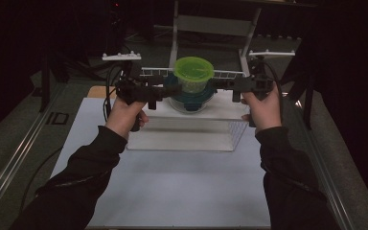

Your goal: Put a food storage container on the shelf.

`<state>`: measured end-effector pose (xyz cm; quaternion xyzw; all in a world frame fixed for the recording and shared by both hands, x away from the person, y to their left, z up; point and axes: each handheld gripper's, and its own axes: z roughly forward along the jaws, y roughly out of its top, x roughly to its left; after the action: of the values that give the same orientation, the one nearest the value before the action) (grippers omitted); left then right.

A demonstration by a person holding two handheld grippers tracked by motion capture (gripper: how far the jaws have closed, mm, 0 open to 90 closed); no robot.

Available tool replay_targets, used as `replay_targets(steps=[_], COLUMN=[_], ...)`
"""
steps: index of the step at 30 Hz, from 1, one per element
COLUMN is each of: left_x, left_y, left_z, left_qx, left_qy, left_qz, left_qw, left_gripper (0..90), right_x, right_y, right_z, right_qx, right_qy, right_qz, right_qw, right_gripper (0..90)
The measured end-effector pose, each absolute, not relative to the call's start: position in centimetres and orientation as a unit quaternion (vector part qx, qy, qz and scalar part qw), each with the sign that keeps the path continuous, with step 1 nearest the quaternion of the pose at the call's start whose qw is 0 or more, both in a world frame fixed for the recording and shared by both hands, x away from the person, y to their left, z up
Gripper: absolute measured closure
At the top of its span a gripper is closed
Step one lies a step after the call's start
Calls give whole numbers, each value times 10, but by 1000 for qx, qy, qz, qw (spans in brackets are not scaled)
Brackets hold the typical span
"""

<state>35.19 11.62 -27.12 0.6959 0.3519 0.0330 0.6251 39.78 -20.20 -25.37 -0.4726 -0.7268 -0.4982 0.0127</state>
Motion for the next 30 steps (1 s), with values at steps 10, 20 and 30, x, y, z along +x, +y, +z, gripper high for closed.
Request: replay_targets(steps=[10, 20, 30], left_x=[330, 304, 277], left_y=[113, 111, 110], left_z=[-289, -309, -334], left_qx=[710, 725, 735], left_qy=[328, 313, 302], left_qz=[44, 51, 51], left_qw=[621, 612, 605], left_gripper=[0, 0, 0], right_x=[370, 338, 320], right_y=[-210, -209, -213], right_z=[-271, -298, -329], right_qx=[-444, -414, -403], right_qy=[-739, -753, -747], right_qz=[-506, -512, -529], right_qw=[13, 7, 14], right_gripper=[200, 193, 184])
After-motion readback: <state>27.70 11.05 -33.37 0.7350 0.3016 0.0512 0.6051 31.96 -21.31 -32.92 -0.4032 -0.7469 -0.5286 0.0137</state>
